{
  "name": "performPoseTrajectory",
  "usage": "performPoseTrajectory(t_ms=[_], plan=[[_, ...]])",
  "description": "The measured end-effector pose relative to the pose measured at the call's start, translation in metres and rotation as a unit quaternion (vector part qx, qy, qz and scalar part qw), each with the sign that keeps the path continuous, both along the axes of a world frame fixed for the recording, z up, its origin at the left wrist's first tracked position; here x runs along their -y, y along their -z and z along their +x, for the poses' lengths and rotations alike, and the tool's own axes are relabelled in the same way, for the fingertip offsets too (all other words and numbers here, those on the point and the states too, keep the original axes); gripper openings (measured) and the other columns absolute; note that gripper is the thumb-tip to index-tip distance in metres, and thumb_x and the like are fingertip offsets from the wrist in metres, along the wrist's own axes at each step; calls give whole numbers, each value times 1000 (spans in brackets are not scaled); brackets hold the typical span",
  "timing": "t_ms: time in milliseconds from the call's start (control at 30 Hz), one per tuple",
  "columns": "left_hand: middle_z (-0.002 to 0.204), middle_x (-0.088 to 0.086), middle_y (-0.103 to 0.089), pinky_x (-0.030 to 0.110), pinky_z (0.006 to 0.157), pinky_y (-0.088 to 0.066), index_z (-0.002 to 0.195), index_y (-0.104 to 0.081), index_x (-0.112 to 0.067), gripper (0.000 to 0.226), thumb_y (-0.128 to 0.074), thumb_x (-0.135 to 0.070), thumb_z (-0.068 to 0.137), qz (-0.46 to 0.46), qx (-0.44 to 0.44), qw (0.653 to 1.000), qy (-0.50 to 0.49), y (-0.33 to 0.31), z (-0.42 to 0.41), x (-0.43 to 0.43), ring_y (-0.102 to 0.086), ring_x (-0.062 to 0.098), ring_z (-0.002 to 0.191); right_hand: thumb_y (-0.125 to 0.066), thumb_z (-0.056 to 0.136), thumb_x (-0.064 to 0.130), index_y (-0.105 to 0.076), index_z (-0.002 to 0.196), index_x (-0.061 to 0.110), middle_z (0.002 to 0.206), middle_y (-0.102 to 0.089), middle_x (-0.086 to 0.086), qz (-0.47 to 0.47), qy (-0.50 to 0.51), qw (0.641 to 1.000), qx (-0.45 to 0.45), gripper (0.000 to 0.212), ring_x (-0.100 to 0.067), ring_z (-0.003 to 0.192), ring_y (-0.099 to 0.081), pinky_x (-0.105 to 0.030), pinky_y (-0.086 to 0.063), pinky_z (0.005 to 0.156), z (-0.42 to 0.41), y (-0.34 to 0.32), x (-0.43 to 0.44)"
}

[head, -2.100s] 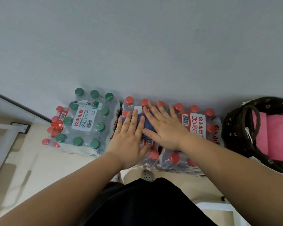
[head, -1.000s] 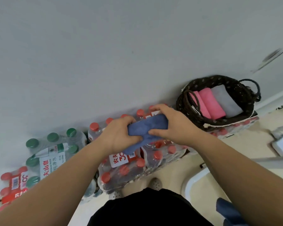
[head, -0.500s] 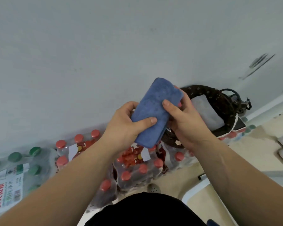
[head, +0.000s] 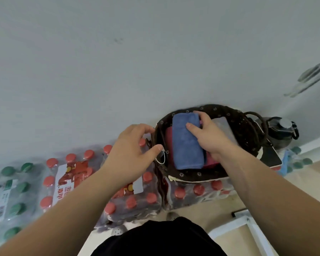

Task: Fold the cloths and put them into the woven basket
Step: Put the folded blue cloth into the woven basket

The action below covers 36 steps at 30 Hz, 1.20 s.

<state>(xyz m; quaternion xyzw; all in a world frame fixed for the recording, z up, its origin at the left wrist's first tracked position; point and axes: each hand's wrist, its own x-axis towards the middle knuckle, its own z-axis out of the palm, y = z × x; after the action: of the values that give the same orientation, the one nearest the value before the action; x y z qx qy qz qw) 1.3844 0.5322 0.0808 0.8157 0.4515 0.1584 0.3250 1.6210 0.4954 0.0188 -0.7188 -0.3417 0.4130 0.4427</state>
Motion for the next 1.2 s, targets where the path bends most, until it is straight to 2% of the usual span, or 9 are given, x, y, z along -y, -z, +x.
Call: performPoseTrajectory(t_ms=[133, 300, 433, 500, 567, 633, 733, 900, 1200], plan=[[142, -2, -50, 36, 112, -33, 137, -51, -23, 59, -51, -53, 86, 136, -113, 981, 74, -2, 21, -1, -44, 21, 132, -62, 96, 28, -30, 147, 20, 119, -45, 8, 12, -22, 986, 167, 61, -9, 105, -49, -21, -41, 87, -26, 6, -3], [167, 4, 0, 60, 120, -1, 158, -9, -17, 70, -28, -53, 101, 209, -356, 888, 201, 4, 58, 0, 5, 25, 153, -64, 94, 32, -37, 138, 16, 124, -49, -4, 43, -37, 963, 265, 54, -20, 113, -48, -22, -38, 89, -28, 16, 1], [167, 6, 7, 65, 116, 8, 158, 4, -14, 86, -19, -68, 95, 208, -443, 840, 235, 17, 79, -5, 9, 26, 153, -50, 97, 38, -22, 154, 12, 149, -34, -16, 22, -126, 892, 433, 69, -35, 129, -42, -46, -39, 108, -14, 16, 6], [166, 6, 8, 65, 115, 11, 157, 8, -14, 90, -14, -73, 92, 208, -474, 822, 238, 20, 85, -7, 10, 26, 153, -44, 98, 45, -11, 158, 14, 164, -9, -13, 18, -221, 854, 470, 75, -33, 149, -17, -46, -24, 120, -2, 11, 16], [166, 8, 10, 65, 115, 12, 156, 11, -13, 94, -9, -76, 90, 205, -503, 805, 239, 21, 89, -8, 10, 27, 153, -30, 96, 59, -1, 159, 16, 165, 17, -3, -9, -331, 800, 500, 81, -24, 152, 14, -46, -2, 124, 10, 7, 27], [166, 9, 12, 64, 115, 13, 155, 14, -12, 97, -4, -79, 87, 205, -531, 786, 241, 22, 90, -9, 12, 28, 152, -8, 87, 69, 9, 158, 18, 159, 29, 1, -39, -400, 754, 520, 88, -20, 148, 28, -49, 7, 123, 17, 4, 33], [165, 10, 13, 62, 115, 15, 154, 17, -10, 99, -1, -80, 86, 211, -554, 768, 241, 25, 91, -7, 13, 28, 152, 1, 81, 73, 15, 156, 18, 161, 28, -2, -63, -441, 723, 529, 95, -20, 147, 30, -52, 11, 121, 23, 5, 26], [165, 10, 15, 59, 116, 17, 154, 18, -10, 101, -3, -81, 85, 206, -575, 754, 241, 32, 95, -11, 15, 28, 152, -19, 78, 83, 25, 153, 22, 157, 36, 1, -103, -503, 726, 457, 106, -21, 146, 32, -52, 13, 120, 35, 12, 10], [164, 13, 20, 55, 117, 21, 154, 19, -7, 101, -11, -79, 89, 163, -604, 747, 225, 43, 109, -13, 18, 29, 151, -41, 80, 85, 41, 136, 27, 146, 48, 4, -162, -521, 704, 454, 115, -23, 142, 39, -52, 20, 117, 36, 24, 0]])
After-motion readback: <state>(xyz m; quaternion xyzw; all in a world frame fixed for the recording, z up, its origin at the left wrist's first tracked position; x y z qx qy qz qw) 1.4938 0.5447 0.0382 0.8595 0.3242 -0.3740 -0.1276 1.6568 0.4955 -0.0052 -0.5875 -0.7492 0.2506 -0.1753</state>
